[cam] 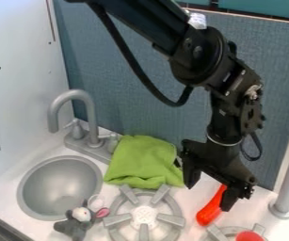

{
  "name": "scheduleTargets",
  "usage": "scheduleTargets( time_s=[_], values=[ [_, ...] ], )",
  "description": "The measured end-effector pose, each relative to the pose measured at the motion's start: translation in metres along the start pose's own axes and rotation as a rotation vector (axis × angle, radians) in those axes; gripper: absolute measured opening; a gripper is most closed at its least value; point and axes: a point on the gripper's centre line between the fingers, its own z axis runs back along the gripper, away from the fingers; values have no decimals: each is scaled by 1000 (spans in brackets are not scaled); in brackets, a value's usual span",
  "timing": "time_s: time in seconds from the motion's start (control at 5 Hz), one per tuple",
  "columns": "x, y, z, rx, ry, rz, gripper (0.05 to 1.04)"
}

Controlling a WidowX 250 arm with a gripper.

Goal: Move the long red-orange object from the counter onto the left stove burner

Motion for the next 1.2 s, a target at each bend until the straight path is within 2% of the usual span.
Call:
scheduleTargets(
  time_s=[0.2,0.6,1.2],
  values=[
    [-4,0,-11,6,32,0,1003],
    [26,13,-39,1,8,28,1003],
    [65,11,-102,-16,72,36,1003]
  ],
)
